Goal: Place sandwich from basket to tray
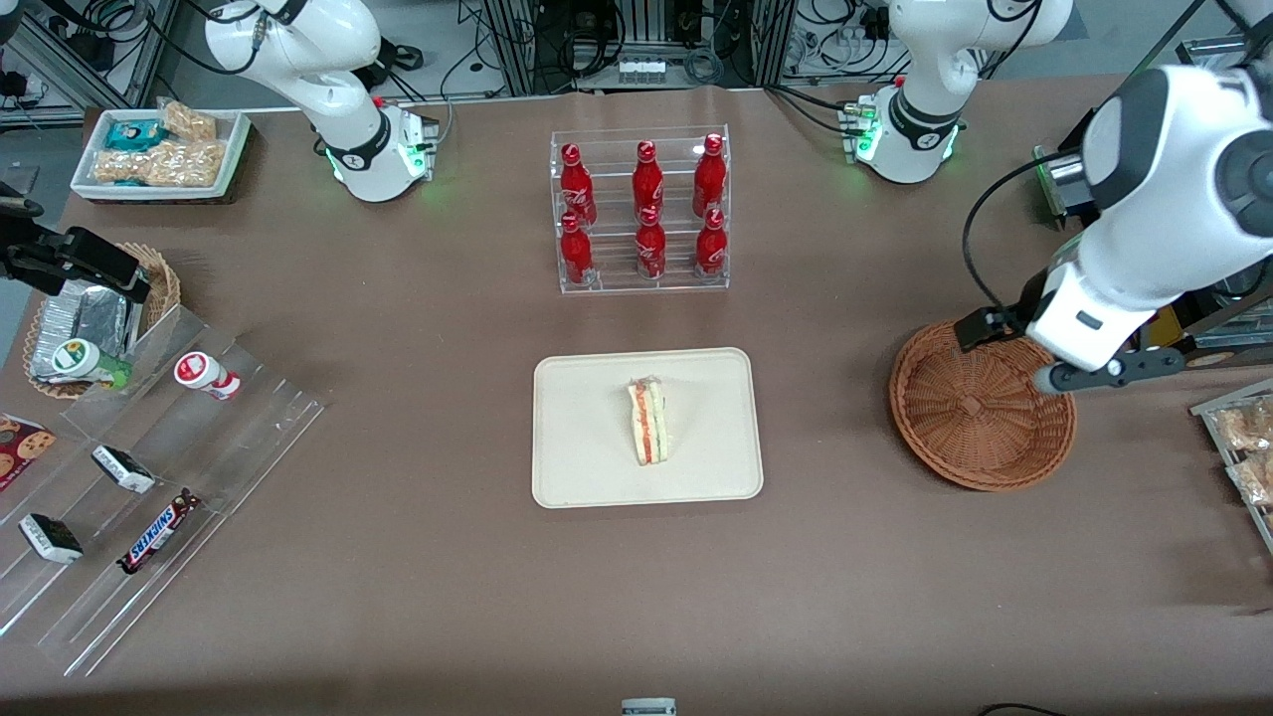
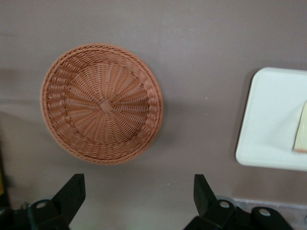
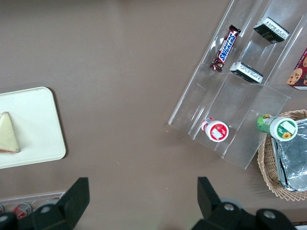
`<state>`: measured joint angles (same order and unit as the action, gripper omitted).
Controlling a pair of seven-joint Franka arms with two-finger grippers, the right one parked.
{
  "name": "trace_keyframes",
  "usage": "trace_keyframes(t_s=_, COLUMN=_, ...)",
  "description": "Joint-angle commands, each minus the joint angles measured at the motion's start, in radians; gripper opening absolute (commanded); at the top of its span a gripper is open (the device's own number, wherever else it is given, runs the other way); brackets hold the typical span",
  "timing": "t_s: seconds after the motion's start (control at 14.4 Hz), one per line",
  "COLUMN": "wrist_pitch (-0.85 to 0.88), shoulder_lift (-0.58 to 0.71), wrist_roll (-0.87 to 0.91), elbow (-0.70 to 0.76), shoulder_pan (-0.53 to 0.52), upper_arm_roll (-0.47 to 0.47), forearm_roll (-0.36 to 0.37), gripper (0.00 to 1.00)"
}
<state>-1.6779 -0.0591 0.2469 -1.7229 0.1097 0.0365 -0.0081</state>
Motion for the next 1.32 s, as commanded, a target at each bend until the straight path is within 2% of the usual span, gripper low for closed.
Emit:
trace_keyframes(t_s=0.0, wrist_pitch=0.059, shoulder_lift=0.038, wrist_roll=-0.148, elbow=0.023, shoulder_pan=-0.060, upper_arm_roll=0.003, forearm_roll=-0.007, gripper=1.00)
trace_keyframes(t_s=0.21, wrist_pitch=0.160, shoulder_lift=0.010, wrist_roll=-0.273, elbow=0.133, shoulder_pan=-0.079, upper_arm_roll=0.007, forearm_roll=-0.004, gripper=1.00)
trace_keyframes(t_s=0.35, wrist_pitch=0.191, shoulder_lift=0.016, wrist_roll=-0.330, elbow=0.146, shoulder_pan=-0.079, upper_arm_roll=0.003, forearm_roll=0.003, gripper=1.00)
trace_keyframes(t_s=0.69, wrist_pitch=0.198, shoulder_lift=0.025, wrist_roll=-0.331, elbow=0.154, shoulder_pan=-0.119, upper_arm_roll=0.026, forearm_roll=0.011, gripper=1.00)
trace_keyframes(t_s=1.25, wrist_pitch=0.155, shoulder_lift=0.024, wrist_roll=-0.321, elbow=0.152, shoulder_pan=-0.111, upper_arm_roll=0.029, forearm_roll=0.011, gripper=1.00)
